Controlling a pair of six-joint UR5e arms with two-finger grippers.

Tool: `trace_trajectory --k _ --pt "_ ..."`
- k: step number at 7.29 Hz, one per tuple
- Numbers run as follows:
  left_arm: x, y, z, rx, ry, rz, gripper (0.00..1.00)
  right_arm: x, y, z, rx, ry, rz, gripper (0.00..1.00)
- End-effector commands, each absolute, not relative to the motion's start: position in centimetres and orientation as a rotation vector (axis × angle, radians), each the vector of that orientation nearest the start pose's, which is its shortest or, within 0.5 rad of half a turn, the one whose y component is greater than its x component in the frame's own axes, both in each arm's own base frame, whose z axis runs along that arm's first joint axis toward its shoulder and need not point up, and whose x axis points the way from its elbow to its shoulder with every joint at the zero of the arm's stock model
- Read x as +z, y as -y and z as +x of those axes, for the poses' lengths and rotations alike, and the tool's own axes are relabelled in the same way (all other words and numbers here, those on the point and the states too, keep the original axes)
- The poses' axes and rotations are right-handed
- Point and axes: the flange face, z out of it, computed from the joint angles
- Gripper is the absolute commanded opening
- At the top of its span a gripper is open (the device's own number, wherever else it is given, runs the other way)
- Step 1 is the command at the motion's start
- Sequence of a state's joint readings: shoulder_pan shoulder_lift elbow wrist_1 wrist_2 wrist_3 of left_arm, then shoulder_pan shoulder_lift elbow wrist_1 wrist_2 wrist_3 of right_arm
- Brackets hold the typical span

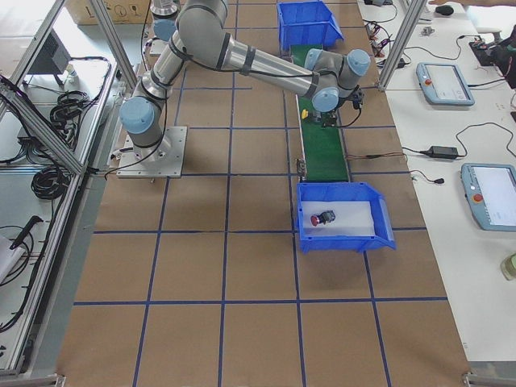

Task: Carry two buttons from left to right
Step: 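Close the right gripper around the yellow-capped button on the belt, then carry the yellow button with the right gripper into the far-end blue bin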

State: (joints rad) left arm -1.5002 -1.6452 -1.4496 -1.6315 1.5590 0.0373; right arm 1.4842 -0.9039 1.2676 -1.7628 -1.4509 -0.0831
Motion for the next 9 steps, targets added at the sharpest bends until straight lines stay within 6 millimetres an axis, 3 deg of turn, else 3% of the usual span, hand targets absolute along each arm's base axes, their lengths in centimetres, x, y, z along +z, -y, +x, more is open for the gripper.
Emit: trace_trajectory --k 1,2,4,5,6,7,9 --pt "50.8 52.6 -9.6 0.011 -3.149 -0.058 1.00 24.2 72.1 8.3 0.243 -2.992 0.019 0.34" --pt "50.7 52.8 -9.5 0.011 -3.151 -0.058 1.00 24.4 72.2 8.3 0.231 -2.994 -0.025 0.07" --pt "50.1 53.8 -9.6 0.015 -3.169 -0.056 1.00 25.0 72.4 8.0 0.213 -2.996 -0.055 0.05" --pt "50.9 53.7 -9.8 -0.029 -3.171 -0.051 1.00 25.6 72.8 7.2 0.196 -2.998 -0.081 0.05" --pt "51.7 52.6 -9.9 -0.038 -3.160 -0.043 1.00 27.0 73.4 4.9 0.204 -2.989 -0.135 0.05" --pt "51.7 52.5 -10.0 -0.041 -3.161 -0.043 1.00 29.2 74.0 0.8 0.204 -2.982 -0.180 0.05" --pt "50.1 54.2 -9.8 -0.033 -3.160 -0.055 1.00 31.6 74.5 -5.8 0.167 -3.027 -0.295 0.05"
